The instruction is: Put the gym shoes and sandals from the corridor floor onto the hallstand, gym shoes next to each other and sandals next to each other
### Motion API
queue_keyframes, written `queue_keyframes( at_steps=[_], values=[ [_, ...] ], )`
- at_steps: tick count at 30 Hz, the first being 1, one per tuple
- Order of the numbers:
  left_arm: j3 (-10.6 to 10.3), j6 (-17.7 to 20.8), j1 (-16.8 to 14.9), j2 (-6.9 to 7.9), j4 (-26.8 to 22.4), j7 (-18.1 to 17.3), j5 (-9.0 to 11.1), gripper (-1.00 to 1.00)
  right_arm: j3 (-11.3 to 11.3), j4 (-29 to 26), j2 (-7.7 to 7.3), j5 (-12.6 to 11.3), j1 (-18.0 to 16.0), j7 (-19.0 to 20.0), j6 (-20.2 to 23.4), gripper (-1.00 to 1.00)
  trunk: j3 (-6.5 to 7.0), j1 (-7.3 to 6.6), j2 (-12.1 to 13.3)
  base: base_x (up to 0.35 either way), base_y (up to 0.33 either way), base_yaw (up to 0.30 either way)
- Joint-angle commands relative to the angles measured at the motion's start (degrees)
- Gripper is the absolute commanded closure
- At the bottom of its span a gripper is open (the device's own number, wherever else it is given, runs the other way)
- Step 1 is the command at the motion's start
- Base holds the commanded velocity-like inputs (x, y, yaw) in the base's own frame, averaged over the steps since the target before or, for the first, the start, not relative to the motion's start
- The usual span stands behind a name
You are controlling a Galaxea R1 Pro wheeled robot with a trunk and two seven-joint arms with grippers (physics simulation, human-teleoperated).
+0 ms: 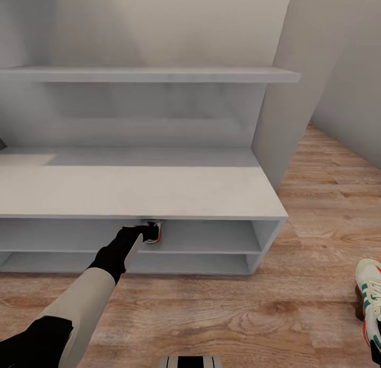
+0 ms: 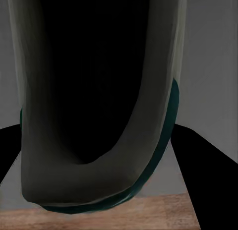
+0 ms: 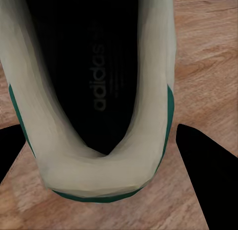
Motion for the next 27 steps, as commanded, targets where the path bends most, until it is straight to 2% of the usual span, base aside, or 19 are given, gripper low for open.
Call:
queue_keyframes(
  at_steps=[1,13,14,27],
  values=[
    [-0.13,0.27,-0.02,0.03,-0.08,0.13,0.47,1.0,-0.41,0.03,0.03,0.59,-0.1,0.37,-0.24,1.0,-0.04,0.0,-0.02,0.064,0.0,0.0],
    [-0.23,0.22,0.07,0.04,-0.08,-0.05,0.5,1.0,-0.4,0.03,0.03,0.59,-0.07,0.37,-0.26,1.0,-0.04,0.0,-0.02,0.011,0.0,0.0],
    [-0.25,0.23,0.07,0.03,-0.08,-0.12,0.53,-1.0,-0.41,0.03,0.03,0.59,-0.07,0.37,-0.25,1.0,-0.04,0.0,-0.02,0.0,0.0,0.0],
    [-0.16,0.18,0.08,0.11,-0.09,-0.19,0.58,-1.0,-0.4,0.03,0.03,0.59,-0.08,0.38,-0.25,1.0,-0.04,0.0,-0.02,-0.01,0.0,0.0]
  ],
)
